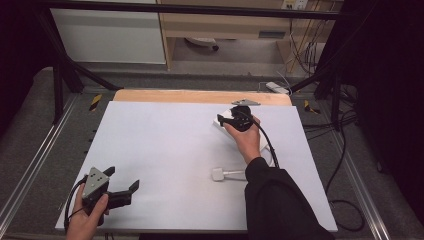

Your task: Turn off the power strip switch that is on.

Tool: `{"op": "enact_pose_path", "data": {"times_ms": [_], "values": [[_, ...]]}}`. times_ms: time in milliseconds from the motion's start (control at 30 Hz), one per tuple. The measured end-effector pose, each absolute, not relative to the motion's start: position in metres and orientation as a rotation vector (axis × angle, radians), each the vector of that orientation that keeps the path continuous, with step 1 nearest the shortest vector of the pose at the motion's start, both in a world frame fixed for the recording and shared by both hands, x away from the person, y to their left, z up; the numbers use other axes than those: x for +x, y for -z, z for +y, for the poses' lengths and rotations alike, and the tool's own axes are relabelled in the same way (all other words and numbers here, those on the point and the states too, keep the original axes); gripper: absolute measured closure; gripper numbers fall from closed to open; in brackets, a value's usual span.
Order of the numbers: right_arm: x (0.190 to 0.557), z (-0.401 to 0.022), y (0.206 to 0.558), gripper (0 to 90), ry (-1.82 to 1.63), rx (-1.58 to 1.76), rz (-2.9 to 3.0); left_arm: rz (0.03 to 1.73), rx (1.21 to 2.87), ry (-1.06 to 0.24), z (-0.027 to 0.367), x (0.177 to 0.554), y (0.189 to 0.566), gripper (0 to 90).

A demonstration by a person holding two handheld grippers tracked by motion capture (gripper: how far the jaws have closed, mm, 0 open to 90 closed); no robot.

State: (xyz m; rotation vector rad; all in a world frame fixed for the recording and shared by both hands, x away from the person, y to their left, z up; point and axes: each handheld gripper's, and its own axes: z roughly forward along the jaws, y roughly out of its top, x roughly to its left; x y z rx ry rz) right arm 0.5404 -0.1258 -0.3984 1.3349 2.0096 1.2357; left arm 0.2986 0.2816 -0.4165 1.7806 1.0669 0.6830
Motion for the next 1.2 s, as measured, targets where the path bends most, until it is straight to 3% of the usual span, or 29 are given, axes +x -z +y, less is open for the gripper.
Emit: {"op": "enact_pose_path", "data": {"times_ms": [267, 433, 867, 1200], "values": [[0.535, -0.133, 0.388, 12.6, -1.214, 1.354, 2.012, 1.068, 1.784, -0.686, 0.282, 0.299, 0.417, 4.8], [0.53, -0.138, 0.38, 6.9, -1.234, 1.345, 2.004, 1.068, 1.784, -0.686, 0.282, 0.299, 0.417, 4.8], [0.514, -0.151, 0.358, 2.5, -1.307, 1.278, 2.007, 1.077, 1.779, -0.682, 0.283, 0.298, 0.417, 4.8], [0.504, -0.161, 0.345, 4.6, -1.31, 1.25, 1.986, 1.084, 1.775, -0.682, 0.283, 0.298, 0.418, 4.8]]}}
